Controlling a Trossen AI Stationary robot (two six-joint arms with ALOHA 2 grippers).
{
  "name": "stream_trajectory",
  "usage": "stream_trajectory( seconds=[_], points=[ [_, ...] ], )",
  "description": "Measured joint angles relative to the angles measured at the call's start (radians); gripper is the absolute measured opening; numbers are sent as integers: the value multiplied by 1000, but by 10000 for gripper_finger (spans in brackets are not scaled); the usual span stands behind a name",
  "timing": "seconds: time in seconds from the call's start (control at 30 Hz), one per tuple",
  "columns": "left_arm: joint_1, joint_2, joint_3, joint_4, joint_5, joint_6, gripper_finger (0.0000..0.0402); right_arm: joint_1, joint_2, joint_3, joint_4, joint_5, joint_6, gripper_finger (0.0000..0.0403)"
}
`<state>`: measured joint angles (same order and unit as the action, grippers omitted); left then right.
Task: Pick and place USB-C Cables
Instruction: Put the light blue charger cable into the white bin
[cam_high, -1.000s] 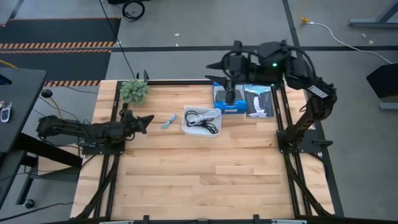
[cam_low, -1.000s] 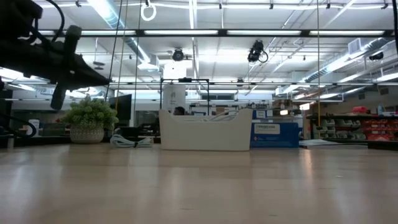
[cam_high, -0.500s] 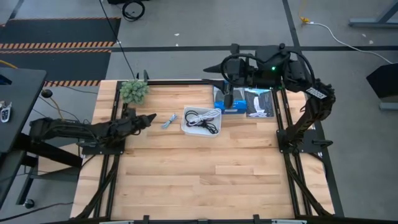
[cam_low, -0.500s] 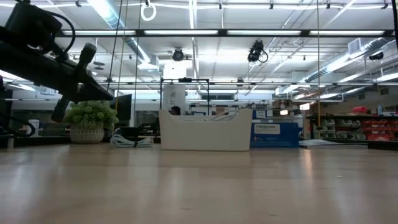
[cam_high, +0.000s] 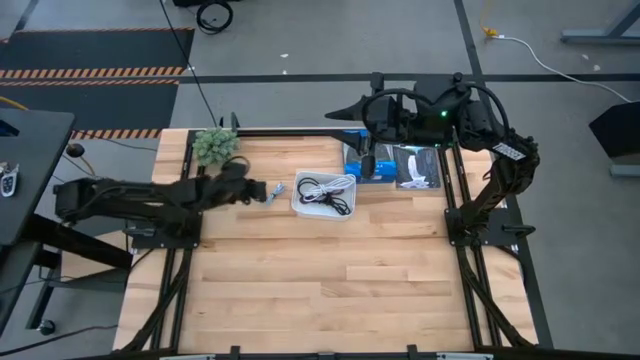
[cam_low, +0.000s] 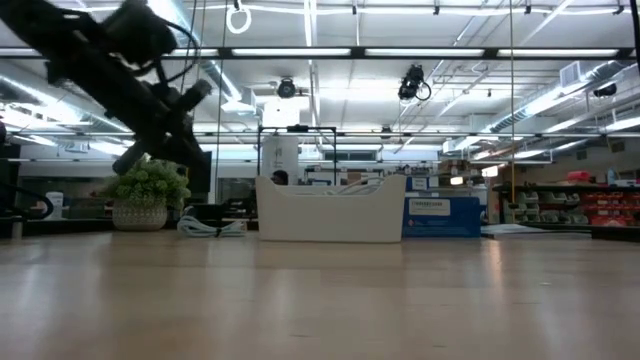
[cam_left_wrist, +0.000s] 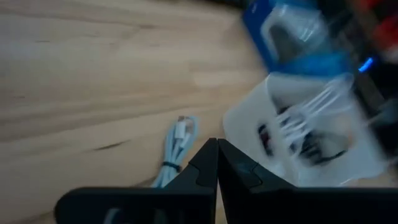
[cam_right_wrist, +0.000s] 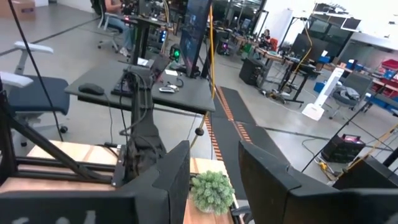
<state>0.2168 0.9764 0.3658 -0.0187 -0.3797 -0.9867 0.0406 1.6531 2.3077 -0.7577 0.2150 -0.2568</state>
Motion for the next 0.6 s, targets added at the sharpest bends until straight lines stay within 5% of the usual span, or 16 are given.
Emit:
stream_trajectory(
  seconds=[0.3,0.6],
  points=[
    [49,255,115,1,211,79,13,0,0,0,-29,0,19,142],
    [48,293,133,8,288,74,13,2,0,0,-61,0,45,142]
  ],
)
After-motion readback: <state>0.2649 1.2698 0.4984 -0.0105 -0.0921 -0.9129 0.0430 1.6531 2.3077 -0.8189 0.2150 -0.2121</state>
